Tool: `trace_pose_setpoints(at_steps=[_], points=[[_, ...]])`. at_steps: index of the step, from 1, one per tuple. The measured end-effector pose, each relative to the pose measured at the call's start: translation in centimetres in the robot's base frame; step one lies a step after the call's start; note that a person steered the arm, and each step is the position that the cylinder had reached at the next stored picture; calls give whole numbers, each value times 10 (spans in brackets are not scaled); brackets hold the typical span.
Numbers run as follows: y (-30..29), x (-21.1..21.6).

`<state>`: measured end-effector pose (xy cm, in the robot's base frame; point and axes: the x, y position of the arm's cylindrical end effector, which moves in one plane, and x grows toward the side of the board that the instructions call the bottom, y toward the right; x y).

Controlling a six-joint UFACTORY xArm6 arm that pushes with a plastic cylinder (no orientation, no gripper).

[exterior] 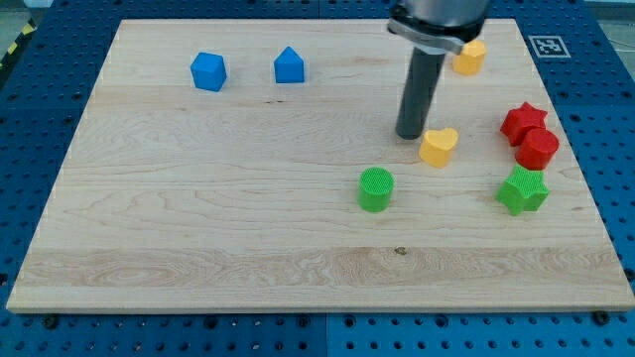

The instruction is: Move the yellow heart left to the red blocks

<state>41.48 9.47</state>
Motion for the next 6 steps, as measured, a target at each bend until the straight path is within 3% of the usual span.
trace_pose_setpoints(at_steps=[6], points=[[57,56]])
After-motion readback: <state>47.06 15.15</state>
